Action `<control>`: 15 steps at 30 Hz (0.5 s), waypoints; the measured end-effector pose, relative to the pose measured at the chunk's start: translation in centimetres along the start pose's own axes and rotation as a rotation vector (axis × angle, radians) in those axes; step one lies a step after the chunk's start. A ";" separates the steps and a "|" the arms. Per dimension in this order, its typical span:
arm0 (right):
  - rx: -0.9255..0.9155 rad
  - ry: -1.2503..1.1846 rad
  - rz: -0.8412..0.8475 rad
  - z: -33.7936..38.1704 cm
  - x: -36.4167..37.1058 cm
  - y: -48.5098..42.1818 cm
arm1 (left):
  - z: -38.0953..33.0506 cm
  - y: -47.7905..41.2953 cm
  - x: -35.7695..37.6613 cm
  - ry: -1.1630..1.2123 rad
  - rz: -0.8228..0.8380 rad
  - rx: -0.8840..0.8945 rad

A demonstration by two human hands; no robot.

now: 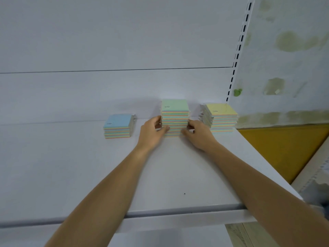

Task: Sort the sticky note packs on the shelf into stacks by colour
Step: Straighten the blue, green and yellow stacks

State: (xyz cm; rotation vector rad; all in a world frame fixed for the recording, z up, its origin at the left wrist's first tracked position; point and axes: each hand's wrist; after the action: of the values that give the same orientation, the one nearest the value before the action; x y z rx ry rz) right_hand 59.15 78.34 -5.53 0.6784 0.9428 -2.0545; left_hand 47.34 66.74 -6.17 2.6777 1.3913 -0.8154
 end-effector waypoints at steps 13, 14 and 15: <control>0.102 -0.276 -0.060 -0.1 -0.4 0.1 | 0.2 -0.1 0.0 0.131 -0.013 -0.128; 0.102 -0.283 -0.058 -0.1 -0.5 0.1 | 0.3 -0.2 -0.1 0.121 -0.001 -0.151; 0.104 -0.290 -0.058 -0.1 -0.5 0.1 | 0.4 -0.2 0.0 0.093 0.013 -0.157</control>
State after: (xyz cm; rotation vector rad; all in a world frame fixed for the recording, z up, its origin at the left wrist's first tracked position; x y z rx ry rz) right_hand 59.56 78.58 -5.27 0.3941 0.7006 -2.1925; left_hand 46.99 66.75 -6.45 2.6321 1.3913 -0.5619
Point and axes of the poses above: each hand's wrist, its own y-axis away from the middle knuckle, its own x-axis out of the palm, z = x × y, and after that the axes turned 11 degrees about -x, right-handed
